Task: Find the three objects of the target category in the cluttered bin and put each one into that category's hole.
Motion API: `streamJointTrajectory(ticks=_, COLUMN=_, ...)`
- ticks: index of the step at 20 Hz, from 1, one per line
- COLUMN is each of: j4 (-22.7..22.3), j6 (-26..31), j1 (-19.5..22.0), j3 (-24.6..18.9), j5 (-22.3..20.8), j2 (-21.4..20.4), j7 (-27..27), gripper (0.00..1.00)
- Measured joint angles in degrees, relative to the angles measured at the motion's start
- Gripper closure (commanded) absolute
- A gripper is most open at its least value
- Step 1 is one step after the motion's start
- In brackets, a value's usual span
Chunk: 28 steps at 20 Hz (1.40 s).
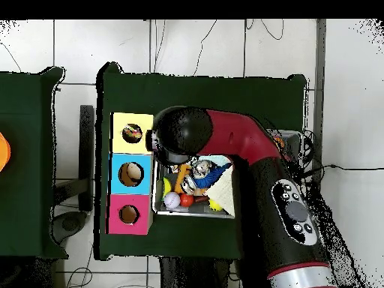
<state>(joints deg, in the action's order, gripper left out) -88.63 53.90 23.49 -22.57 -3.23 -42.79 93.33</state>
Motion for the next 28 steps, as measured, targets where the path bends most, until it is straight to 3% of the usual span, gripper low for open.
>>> streamJointTrajectory(ticks=12, j4=2.6, j6=11.83, j1=-5.22, j3=4.41, j5=1.78, j2=-5.35, j7=4.31, gripper=1.0)
streamJointTrajectory(ticks=18, j4=4.23, j6=12.94, j1=-6.64, j3=6.22, j5=3.35, j2=-6.29, j7=5.5, gripper=1.0)
streamJointTrajectory(ticks=28, j4=9.36, j6=12.95, j1=-12.83, j3=9.33, j5=4.0, j2=-4.53, j7=11.04, gripper=1.0)
